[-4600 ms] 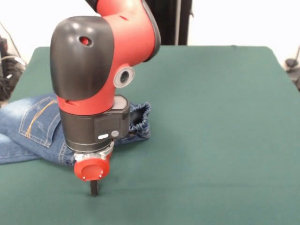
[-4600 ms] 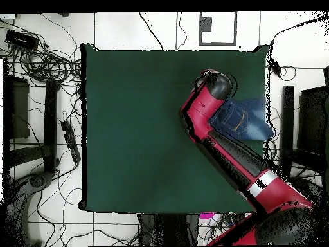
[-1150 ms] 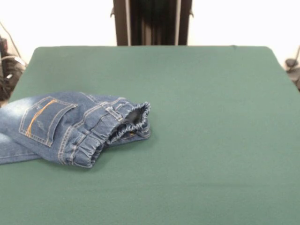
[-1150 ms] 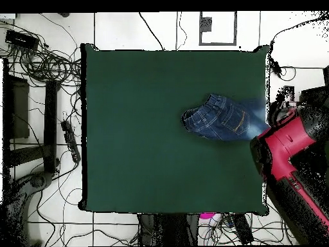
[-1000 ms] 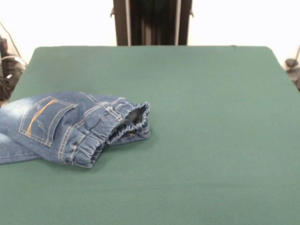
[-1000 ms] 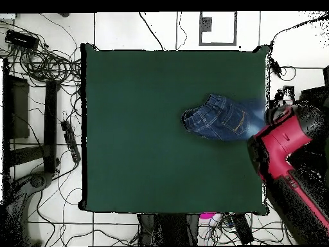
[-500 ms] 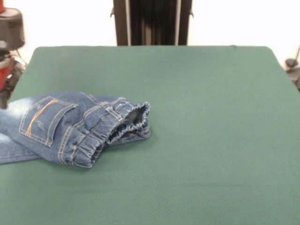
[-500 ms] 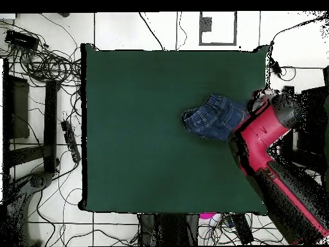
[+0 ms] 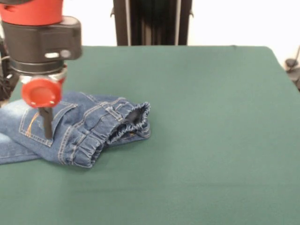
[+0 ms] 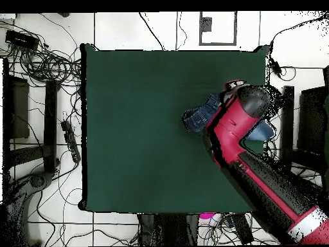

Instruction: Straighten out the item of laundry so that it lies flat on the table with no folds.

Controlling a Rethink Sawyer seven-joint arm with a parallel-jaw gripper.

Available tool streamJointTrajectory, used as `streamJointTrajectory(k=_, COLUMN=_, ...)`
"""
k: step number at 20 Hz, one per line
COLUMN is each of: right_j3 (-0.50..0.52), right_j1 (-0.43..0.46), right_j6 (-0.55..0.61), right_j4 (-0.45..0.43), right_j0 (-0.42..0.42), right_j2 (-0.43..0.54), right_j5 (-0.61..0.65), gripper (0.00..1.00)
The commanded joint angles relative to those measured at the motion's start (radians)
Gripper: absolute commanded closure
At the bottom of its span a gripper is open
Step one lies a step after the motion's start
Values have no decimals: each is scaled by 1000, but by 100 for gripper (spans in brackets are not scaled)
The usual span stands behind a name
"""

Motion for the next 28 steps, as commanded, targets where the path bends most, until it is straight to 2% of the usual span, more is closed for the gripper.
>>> streamJointTrajectory(k=1, right_j3=4, right_j1=128, right_j6=302, right_j4=-32, right_j0=79, right_j2=-113, right_j5=117, gripper=0)
streamJointTrajectory(k=7, right_j3=-61, right_j1=227, right_j6=390, right_j4=-196, right_j0=117, right_j2=-214, right_j5=184, gripper=0)
streamJointTrajectory(k=12, right_j3=-115, right_j1=307, right_j6=407, right_j4=-280, right_j0=125, right_j2=-269, right_j5=200, gripper=0)
streamJointTrajectory(k=20, right_j3=-249, right_j1=466, right_j6=462, right_j4=-519, right_j0=125, right_j2=-366, right_j5=214, gripper=0)
streamJointTrajectory(k=25, right_j3=-297, right_j1=514, right_j6=454, right_j4=-601, right_j0=111, right_j2=-385, right_j5=215, gripper=0)
streamJointTrajectory(k=28, right_j3=-276, right_j1=483, right_j6=418, right_j4=-564, right_j0=111, right_j2=-381, right_j5=210, gripper=0)
